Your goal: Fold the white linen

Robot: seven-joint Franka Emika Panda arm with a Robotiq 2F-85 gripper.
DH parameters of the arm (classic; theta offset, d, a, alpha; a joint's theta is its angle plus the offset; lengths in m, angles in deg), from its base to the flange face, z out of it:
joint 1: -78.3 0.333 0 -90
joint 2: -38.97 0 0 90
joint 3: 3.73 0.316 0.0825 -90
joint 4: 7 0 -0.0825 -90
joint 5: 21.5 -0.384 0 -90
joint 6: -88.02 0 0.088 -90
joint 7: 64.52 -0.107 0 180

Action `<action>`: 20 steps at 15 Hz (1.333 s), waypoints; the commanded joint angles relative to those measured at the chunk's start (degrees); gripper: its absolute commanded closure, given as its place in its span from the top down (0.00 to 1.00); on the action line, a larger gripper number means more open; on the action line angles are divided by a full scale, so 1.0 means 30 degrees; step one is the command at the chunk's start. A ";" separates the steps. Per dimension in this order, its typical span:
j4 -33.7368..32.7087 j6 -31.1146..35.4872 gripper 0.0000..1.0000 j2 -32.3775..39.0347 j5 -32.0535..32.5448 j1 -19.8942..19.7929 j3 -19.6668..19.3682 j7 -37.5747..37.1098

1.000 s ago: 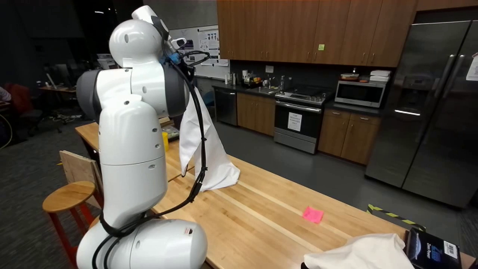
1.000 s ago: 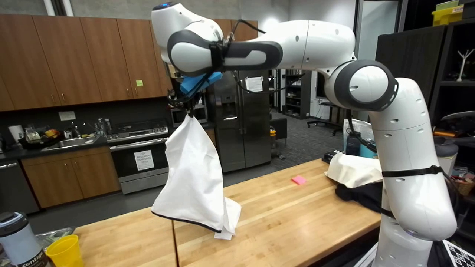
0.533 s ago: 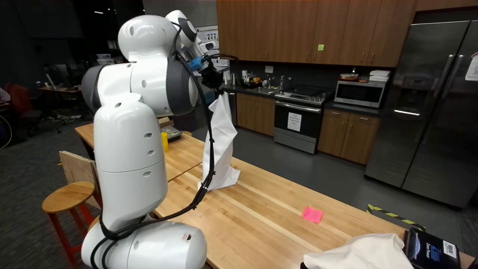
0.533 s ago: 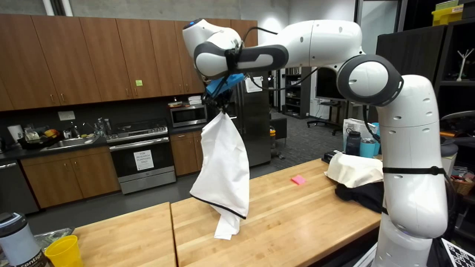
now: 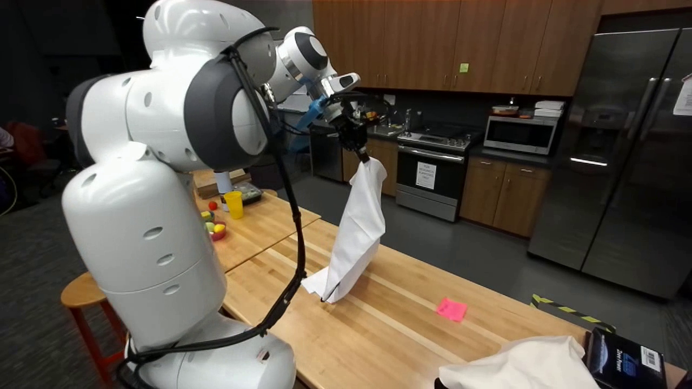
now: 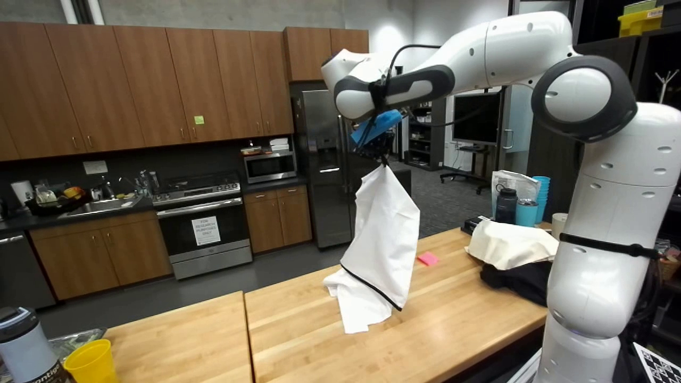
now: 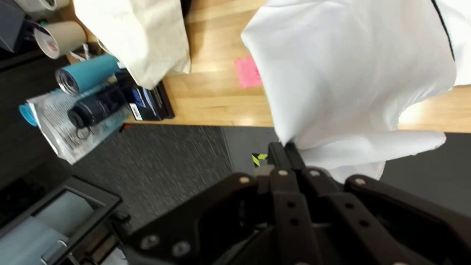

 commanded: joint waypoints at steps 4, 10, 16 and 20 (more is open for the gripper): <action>0.5454 -0.0833 0.00 -0.3156 -0.1025 -0.1009 0.0805 -0.1775; 0.6570 0.1181 0.00 -0.0955 -0.1847 0.0472 0.3445 -0.1917; 0.4661 0.6363 0.00 0.4787 0.0190 0.2373 0.4737 -0.2121; 0.4981 0.9866 0.00 0.6398 0.0029 0.2981 0.3811 -0.2382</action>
